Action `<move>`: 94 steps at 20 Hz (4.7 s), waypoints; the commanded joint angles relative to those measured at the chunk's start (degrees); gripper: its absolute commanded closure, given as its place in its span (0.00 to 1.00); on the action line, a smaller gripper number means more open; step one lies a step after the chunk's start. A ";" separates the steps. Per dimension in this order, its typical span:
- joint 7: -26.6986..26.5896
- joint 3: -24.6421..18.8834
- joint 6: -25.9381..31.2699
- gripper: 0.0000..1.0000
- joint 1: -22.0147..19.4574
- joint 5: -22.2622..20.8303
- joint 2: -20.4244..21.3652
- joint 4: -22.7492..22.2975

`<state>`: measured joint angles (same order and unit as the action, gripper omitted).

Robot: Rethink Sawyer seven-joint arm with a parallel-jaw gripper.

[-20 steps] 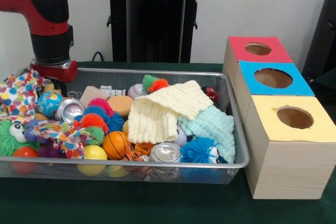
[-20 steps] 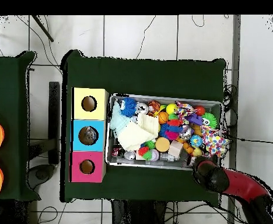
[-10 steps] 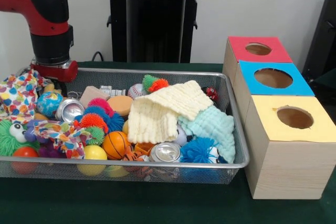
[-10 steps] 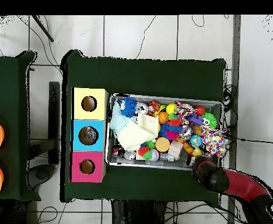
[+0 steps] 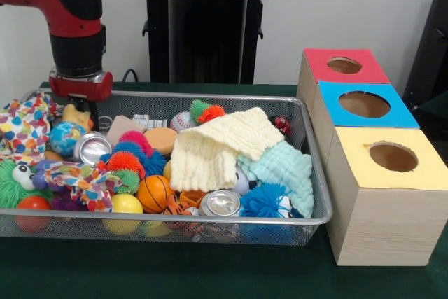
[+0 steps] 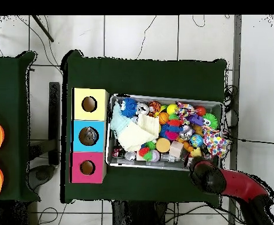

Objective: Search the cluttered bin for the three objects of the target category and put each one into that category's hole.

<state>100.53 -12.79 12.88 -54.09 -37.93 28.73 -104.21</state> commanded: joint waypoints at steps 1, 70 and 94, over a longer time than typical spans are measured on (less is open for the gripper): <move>1.31 -3.64 5.81 1.00 2.97 2.27 6.32 -3.75; 22.76 19.29 -10.82 1.00 42.60 27.54 20.44 -26.43; 30.56 20.50 -17.94 1.00 58.72 44.33 18.42 -31.79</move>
<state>114.18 9.98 -0.63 4.09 0.56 50.11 -136.50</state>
